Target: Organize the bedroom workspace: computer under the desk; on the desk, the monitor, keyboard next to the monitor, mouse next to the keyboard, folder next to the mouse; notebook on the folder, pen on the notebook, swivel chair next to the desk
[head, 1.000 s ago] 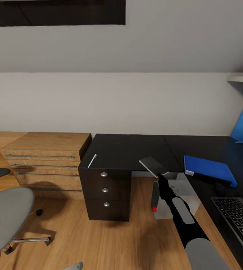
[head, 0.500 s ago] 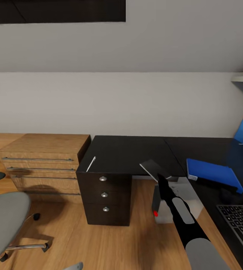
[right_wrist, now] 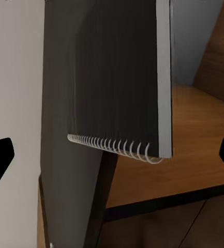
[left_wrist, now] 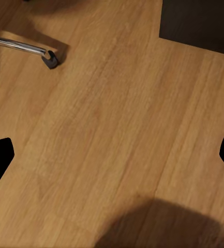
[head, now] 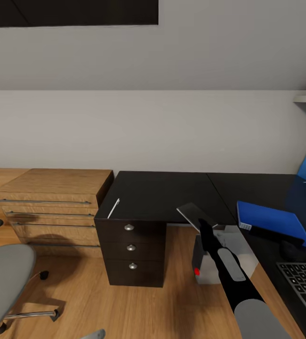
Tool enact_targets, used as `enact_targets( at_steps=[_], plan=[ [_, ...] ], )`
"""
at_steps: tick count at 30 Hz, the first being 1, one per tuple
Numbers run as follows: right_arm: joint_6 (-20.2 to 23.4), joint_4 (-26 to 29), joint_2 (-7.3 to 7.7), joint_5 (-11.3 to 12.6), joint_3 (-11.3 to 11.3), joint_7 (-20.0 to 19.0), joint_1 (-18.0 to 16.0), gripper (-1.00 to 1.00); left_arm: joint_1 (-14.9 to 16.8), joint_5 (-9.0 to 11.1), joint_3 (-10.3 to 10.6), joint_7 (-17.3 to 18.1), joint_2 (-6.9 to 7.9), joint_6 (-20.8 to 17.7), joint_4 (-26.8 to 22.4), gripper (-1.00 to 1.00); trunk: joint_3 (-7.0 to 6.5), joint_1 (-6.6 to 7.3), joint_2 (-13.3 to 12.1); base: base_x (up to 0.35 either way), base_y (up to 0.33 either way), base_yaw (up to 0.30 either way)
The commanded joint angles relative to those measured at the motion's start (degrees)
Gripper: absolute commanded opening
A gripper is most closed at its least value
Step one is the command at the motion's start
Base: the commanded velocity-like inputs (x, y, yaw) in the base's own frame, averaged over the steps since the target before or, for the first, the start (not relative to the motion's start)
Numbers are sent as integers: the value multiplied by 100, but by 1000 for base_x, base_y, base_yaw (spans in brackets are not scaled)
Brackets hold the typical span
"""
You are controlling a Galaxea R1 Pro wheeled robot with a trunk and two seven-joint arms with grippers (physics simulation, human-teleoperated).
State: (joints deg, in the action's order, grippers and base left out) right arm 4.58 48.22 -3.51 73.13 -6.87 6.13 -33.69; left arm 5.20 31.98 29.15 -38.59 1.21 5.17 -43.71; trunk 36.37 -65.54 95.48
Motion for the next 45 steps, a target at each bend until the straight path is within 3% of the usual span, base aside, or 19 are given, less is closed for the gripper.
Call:
enact_targets(
  at_steps=[1, 8, 45],
  plan=[
    [34, 9, -1, 31, -27, 28, -2, 100, 7, 61, 44, -36, 6, 48, -3, 100, 24, -22, 44, 5, 0, 0],
    [29, -139, 6, 26, -33, 28, -5, 100, 7, 62, 46, -34, 6, 46, 0, 100, 150, -176, 325, 1, 0, 0],
    [34, -181, 8, 26, -24, 28, -6, 100, 7, 75, 27, -34, 20, 47, 17, 100, 150, -176, 325, 63, 0, 0]
  ],
)
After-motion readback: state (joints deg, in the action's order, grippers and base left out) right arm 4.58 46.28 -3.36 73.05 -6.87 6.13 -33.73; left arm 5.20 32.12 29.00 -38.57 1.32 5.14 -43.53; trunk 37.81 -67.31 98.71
